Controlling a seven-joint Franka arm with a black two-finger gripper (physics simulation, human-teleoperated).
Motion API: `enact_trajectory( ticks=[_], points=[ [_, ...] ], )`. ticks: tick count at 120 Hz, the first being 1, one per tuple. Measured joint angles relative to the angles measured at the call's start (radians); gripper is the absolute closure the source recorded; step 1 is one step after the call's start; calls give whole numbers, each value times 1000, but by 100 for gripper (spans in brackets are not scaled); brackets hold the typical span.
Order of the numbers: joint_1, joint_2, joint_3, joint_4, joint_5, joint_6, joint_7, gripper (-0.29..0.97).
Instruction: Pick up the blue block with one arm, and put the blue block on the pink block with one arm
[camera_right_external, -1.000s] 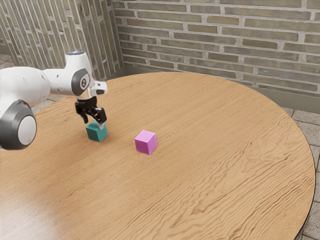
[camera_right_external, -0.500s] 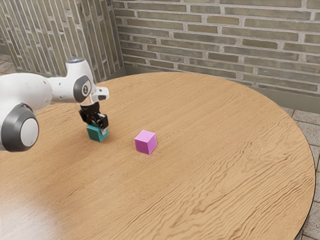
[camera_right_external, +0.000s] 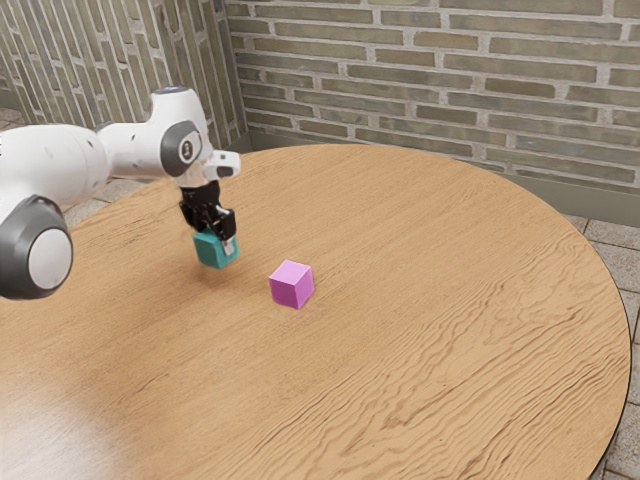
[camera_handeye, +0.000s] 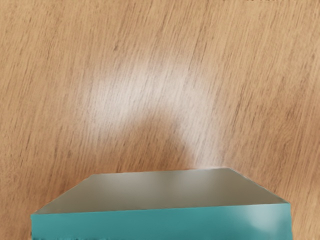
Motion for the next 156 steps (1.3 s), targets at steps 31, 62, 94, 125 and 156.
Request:
enact_trajectory(
  ticks=[31, 62, 94, 125, 156],
  points=[
    [-40, -11, 2, 79, -1, -40, -14, 34],
    [-107, -9, -7, 112, -4, -51, -36, 35],
    [-177, -9, 1, 100, -18, -53, -83, 35],
    [-203, 2, 1, 77, -17, -54, -115, 35],
    [-216, 23, 0, 76, -18, -47, -138, 35]
  ],
)
